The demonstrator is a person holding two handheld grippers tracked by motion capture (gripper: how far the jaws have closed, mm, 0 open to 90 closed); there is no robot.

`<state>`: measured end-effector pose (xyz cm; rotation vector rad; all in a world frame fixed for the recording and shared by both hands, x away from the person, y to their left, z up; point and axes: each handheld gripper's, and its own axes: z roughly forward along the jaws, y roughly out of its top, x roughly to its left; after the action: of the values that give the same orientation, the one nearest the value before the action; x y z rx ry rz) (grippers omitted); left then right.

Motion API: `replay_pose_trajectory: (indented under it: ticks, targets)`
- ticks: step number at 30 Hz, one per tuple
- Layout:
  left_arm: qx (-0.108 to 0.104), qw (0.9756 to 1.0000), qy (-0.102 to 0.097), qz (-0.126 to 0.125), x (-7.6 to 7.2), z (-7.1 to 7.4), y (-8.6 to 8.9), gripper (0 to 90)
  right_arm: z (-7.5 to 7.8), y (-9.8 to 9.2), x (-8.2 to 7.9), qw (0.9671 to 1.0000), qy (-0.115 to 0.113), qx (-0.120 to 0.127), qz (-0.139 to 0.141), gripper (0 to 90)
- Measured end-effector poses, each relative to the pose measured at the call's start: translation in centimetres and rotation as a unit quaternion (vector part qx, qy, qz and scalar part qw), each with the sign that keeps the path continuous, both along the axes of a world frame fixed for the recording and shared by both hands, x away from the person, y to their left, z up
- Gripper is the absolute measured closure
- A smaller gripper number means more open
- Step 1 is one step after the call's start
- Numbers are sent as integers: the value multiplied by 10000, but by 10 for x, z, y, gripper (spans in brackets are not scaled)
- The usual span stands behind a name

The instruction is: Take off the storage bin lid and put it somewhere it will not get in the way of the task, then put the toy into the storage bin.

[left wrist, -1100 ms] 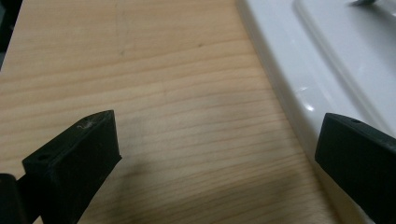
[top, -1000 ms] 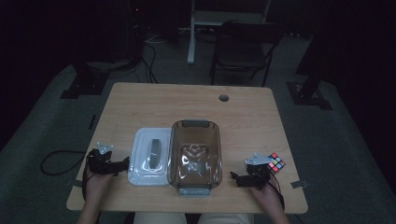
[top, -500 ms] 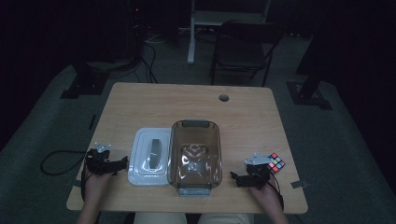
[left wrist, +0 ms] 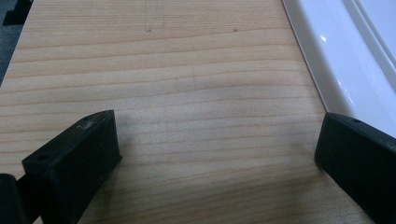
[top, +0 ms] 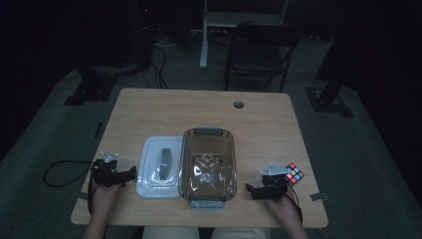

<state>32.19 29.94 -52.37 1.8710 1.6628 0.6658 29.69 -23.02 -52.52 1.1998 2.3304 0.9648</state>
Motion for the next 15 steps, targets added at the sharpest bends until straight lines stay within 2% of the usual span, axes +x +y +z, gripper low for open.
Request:
replay_pose_trajectory:
  ticks: [4, 7, 8, 9, 10, 11, 14, 15]
  targets:
    - [8, 10000, 4, -36, 0, 0, 0, 6, 3, 5, -1, 9997, 169, -103, 114, 119]
    - [6, 10000, 1, -40, 0, 0, 0, 6, 6, 7, -2, 9994, 264, 20, 233, 120]
    - [5, 10000, -2, -40, 0, 0, 0, 6, 12, 9, -5, 9996, 173, 6, 222, 119]
    - [5, 10000, -2, -40, 0, 0, 0, 6, 12, 9, -5, 9996, 173, 6, 222, 119]
    - [3, 10000, -3, -42, 0, 0, 0, 6, 22, 8, -8, 9997, 42, 105, 197, 119]
    - [-1, 10000, -4, -40, 0, 0, 0, 6, 22, 8, -8, 9997, 42, 105, 197, 119]
    - [9, 9999, 10, -105, 0, 0, 0, 6, 41, 3, -14, 9992, -345, 153, 125, 119]
    - [9, 9999, 9, -106, 0, 0, 0, 6, 41, 3, -14, 9992, -345, 153, 125, 119]
